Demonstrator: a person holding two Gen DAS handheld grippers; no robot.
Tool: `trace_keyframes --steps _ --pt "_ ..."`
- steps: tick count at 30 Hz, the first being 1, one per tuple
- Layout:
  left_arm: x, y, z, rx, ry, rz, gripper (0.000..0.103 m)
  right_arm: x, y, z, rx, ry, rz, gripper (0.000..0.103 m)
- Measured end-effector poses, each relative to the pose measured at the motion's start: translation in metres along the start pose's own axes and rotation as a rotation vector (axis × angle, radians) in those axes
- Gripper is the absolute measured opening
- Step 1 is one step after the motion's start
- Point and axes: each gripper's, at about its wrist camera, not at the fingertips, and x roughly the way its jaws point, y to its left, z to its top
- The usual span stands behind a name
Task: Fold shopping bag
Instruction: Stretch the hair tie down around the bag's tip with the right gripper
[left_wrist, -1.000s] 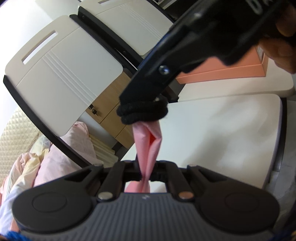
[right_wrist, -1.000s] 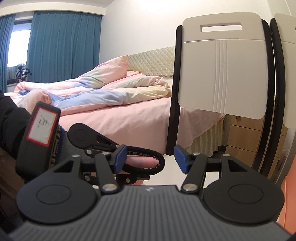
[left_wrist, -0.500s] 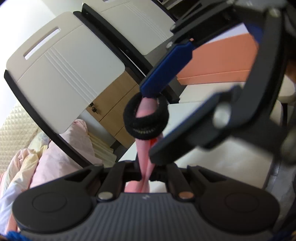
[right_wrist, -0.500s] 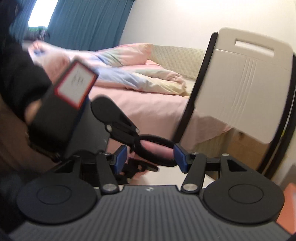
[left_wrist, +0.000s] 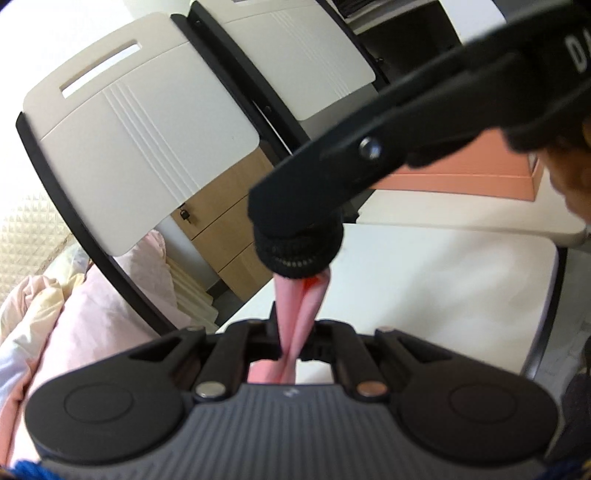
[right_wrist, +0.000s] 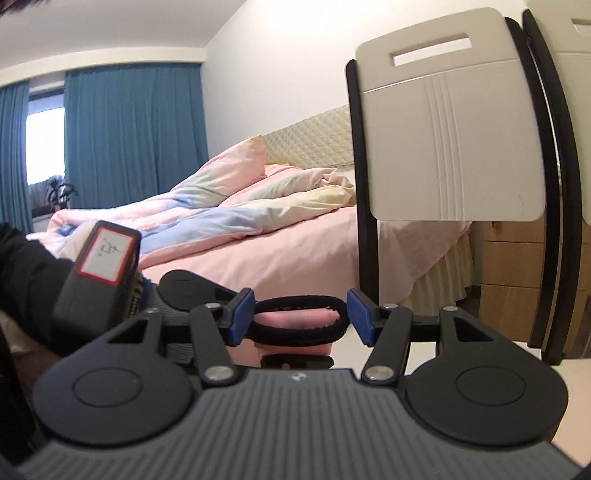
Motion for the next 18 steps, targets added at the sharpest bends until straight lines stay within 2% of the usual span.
trace_keyframes --steps 11,18 --pt "0.032 0.041 0.026 -0.068 0.017 -0.04 0.008 0.001 0.006 -0.007 -0.048 -0.004 0.003 0.058" --pt "0.044 0.061 0.029 -0.098 0.008 -0.055 0.008 -0.002 0.007 -0.004 -0.068 -0.007 0.016 0.059"
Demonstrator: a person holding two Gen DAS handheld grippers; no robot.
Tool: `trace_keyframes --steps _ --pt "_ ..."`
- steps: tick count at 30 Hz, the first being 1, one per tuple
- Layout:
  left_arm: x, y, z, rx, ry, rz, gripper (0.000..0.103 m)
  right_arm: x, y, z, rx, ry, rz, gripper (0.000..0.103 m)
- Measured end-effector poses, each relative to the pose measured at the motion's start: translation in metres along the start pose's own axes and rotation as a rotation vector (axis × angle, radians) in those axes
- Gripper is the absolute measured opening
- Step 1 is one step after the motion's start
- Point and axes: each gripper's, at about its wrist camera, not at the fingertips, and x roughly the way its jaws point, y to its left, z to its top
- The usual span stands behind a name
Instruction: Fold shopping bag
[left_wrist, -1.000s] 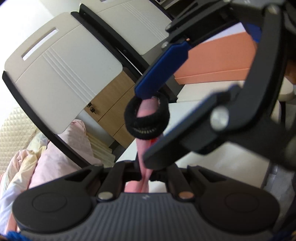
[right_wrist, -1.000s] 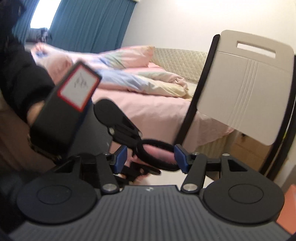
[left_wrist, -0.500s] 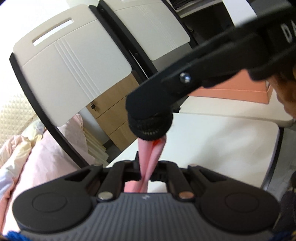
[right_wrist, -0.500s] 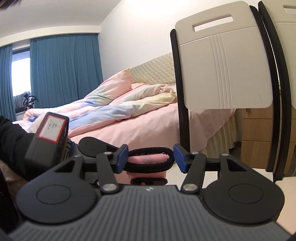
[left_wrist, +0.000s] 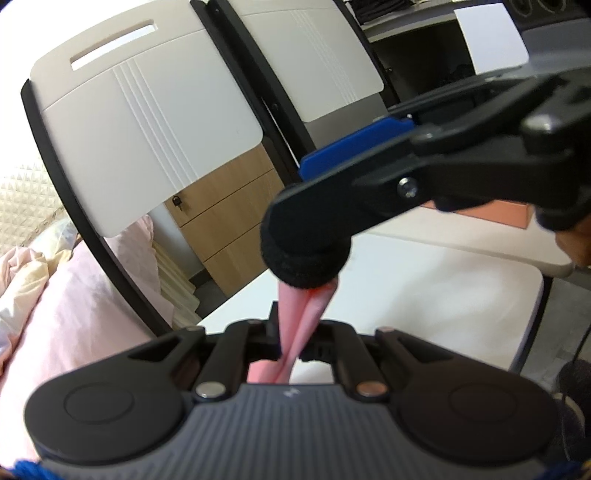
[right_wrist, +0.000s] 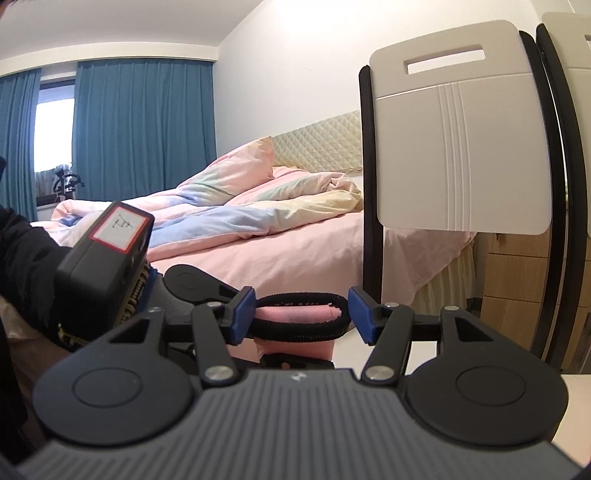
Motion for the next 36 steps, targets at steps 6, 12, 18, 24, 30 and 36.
trace_keyframes --steps 6,12,18,24,30,36 --pt "0.005 -0.008 -0.008 0.008 0.008 0.001 0.008 0.005 -0.001 -0.002 0.002 0.039 0.019 0.062" --pt "0.002 -0.021 -0.017 0.003 0.007 -0.002 0.008 0.007 -0.004 -0.004 0.038 0.045 0.035 0.062" --pt "-0.023 -0.052 -0.038 0.005 -0.006 -0.004 0.008 0.011 -0.004 -0.006 0.044 0.067 0.06 0.063" --pt "-0.039 -0.067 -0.058 -0.014 -0.019 -0.027 0.013 0.018 -0.005 -0.01 0.061 0.089 0.082 0.069" --pt "-0.057 -0.075 -0.077 -0.053 -0.048 -0.054 0.017 0.024 -0.009 -0.016 0.098 0.091 0.073 0.066" --pt "-0.07 -0.082 -0.089 -0.081 -0.079 -0.052 0.033 0.017 -0.026 -0.011 0.284 0.034 0.101 0.062"
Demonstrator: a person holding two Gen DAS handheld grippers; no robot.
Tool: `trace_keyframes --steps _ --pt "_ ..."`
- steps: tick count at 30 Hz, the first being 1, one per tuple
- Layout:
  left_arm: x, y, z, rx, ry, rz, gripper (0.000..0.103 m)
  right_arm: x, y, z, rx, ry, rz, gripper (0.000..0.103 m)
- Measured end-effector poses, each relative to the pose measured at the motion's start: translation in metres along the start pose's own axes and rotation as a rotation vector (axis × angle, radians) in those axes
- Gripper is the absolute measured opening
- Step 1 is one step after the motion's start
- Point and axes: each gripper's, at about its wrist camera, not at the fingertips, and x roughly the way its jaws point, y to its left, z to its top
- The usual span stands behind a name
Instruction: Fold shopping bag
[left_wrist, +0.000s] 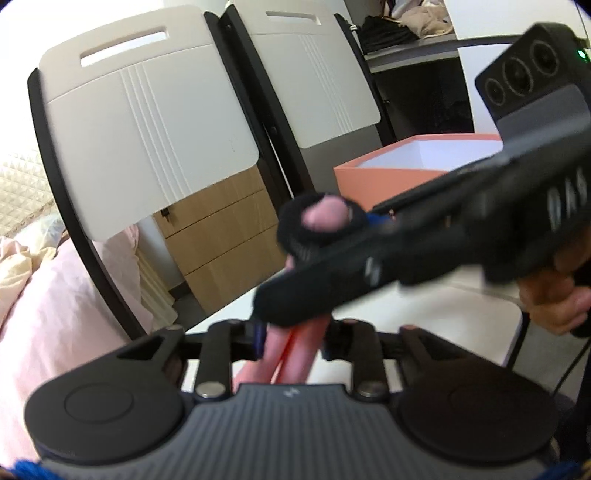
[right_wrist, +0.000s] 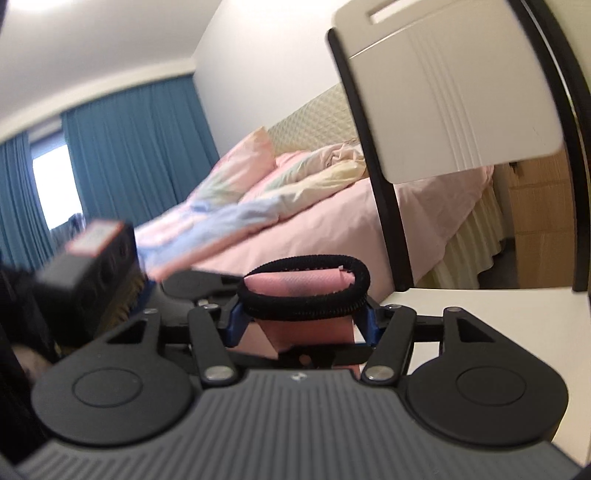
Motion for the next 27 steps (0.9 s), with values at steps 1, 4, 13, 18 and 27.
trace_keyframes --steps 1,4,13,18,27 --pt "0.002 0.0 -0.001 0.002 0.006 0.0 0.034 -0.002 -0.003 0.002 0.028 -0.012 0.01 0.061" --pt "0.005 -0.001 -0.003 0.007 0.015 -0.014 0.032 -0.012 -0.009 0.009 0.079 -0.056 0.022 0.061" --pt "0.01 0.015 -0.001 -0.123 0.051 -0.035 0.008 -0.025 -0.015 0.018 0.081 -0.132 0.003 0.067" --pt "0.008 0.009 -0.006 -0.111 0.075 -0.042 0.008 -0.038 -0.017 0.023 0.081 -0.24 -0.031 0.067" --pt "0.013 0.005 -0.006 -0.057 0.062 -0.039 0.008 -0.03 -0.012 0.02 0.04 -0.214 -0.025 0.065"
